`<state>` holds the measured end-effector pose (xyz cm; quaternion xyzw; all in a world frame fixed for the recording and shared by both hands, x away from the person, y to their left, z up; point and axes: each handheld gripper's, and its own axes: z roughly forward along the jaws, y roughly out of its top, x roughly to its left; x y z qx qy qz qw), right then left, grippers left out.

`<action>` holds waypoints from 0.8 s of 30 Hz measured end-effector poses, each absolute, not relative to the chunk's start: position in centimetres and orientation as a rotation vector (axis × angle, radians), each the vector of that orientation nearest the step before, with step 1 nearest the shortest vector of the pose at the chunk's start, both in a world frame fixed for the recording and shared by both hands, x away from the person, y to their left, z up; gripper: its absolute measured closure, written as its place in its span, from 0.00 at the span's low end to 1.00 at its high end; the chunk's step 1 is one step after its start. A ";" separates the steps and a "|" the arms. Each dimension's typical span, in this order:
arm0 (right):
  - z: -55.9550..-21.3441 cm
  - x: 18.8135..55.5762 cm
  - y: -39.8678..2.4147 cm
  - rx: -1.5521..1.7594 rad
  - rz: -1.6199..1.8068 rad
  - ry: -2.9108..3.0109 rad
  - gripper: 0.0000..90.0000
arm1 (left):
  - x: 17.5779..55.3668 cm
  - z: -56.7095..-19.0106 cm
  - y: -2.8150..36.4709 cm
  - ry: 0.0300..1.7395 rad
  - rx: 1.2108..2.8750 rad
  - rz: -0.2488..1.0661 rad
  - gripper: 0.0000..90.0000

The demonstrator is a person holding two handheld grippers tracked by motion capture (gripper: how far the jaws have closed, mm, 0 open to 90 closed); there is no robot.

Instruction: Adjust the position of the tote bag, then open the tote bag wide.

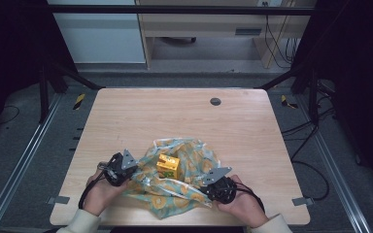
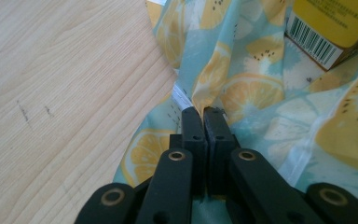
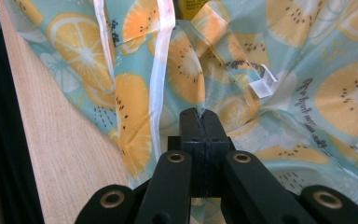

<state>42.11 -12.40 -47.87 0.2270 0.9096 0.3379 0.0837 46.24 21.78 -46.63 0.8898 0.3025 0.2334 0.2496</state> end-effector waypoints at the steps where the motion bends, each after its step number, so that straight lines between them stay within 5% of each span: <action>1: -47.9 42.1 -12.4 0.674 1.008 2.716 1.00 | 46.2 -46.7 21.9 0.828 2.419 0.631 0.99; 24: -47.8 41.5 -13.0 0.660 0.997 2.727 1.00 | 46.4 -47.0 22.9 0.862 2.436 0.638 0.99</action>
